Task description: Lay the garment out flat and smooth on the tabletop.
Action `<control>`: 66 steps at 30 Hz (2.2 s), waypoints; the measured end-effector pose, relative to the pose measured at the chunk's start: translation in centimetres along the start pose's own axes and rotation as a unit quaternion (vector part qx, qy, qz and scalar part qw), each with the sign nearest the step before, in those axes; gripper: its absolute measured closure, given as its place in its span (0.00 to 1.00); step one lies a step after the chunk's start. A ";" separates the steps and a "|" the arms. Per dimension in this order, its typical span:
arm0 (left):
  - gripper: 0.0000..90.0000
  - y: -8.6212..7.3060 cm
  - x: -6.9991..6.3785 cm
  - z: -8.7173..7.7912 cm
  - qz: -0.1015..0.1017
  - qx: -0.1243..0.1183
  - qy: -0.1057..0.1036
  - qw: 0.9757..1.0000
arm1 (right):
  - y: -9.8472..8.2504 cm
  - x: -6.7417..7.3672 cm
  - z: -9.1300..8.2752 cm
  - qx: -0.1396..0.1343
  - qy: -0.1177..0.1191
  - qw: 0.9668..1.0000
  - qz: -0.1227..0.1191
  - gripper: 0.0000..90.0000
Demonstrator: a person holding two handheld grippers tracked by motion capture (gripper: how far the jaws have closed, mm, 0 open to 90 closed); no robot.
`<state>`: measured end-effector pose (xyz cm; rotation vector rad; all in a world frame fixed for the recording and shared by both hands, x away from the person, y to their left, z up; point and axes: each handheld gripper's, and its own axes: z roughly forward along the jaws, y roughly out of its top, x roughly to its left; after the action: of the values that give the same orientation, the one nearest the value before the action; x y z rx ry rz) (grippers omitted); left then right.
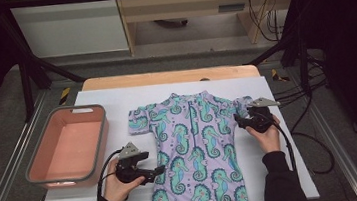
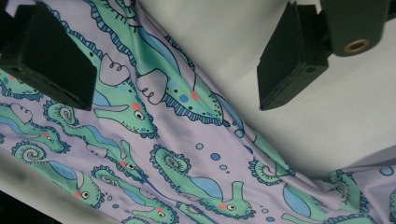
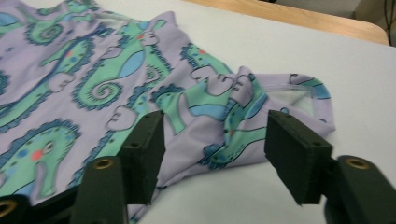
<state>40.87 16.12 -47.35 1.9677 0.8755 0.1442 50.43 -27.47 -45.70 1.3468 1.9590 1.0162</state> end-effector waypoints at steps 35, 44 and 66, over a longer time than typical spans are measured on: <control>0.09 -0.1 0.1 -0.1 -0.004 0.006 0.008 1.000 | -2.6 -1.4 -2.7 0.069 -0.047 0.996 0.044 0.94; 0.09 -0.1 0.1 0.0 -0.004 0.007 0.008 1.000 | -2.3 -2.3 -3.5 0.015 -0.075 0.997 0.024 0.57; 0.06 0.3 0.1 -0.5 0.001 0.004 0.000 1.000 | -3.3 -4.3 -2.2 0.072 -0.086 0.993 0.049 0.77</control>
<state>40.85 16.47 -46.88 1.9752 0.8747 0.1418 48.53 -32.82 -47.09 1.5685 1.8821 0.7868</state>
